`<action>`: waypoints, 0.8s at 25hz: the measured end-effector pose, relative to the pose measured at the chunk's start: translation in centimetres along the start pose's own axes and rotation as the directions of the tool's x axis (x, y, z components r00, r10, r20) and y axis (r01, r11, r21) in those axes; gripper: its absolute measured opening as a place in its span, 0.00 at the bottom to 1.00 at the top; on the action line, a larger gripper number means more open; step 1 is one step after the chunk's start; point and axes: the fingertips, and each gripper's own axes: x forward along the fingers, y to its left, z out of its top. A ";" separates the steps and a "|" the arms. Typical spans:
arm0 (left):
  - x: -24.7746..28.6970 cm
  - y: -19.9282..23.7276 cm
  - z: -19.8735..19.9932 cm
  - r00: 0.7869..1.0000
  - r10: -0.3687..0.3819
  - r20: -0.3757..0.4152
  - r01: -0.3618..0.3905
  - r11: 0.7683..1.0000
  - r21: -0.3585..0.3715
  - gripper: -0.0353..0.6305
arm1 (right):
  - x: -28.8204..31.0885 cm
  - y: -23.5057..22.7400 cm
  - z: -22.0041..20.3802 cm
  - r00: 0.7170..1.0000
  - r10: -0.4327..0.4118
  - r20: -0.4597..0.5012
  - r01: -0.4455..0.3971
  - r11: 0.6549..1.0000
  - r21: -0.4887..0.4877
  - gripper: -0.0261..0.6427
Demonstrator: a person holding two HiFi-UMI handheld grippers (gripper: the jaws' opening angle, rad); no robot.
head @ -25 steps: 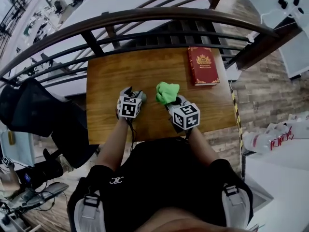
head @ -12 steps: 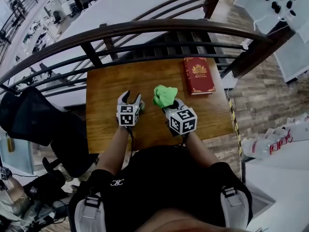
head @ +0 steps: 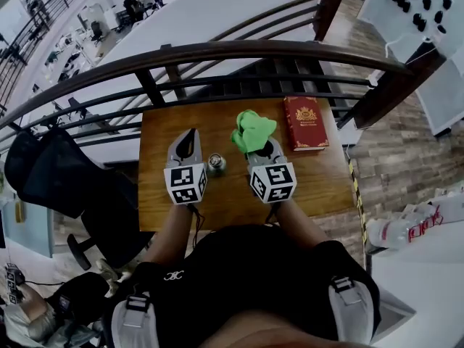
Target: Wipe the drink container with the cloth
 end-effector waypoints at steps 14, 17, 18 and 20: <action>-1.7 -0.4 0.5 0.999 -0.010 -0.053 0.010 1.000 -0.001 0.13 | 0.2 0.5 2.2 0.998 -0.036 0.056 0.036 0.999 0.000 0.11; -1.7 -0.5 0.4 0.998 -0.013 -0.060 0.013 1.000 -0.003 0.13 | 0.2 0.8 2.0 0.999 -0.023 0.048 0.023 1.000 -0.002 0.11; -1.7 -0.5 0.4 0.998 -0.014 -0.062 0.014 1.000 -0.003 0.13 | 0.3 0.9 2.0 0.999 -0.017 0.046 0.018 1.000 -0.003 0.11; -1.6 -0.5 0.4 0.998 -0.013 -0.065 0.013 1.000 0.001 0.13 | 0.4 1.0 1.9 0.999 -0.005 0.042 0.005 1.000 -0.005 0.11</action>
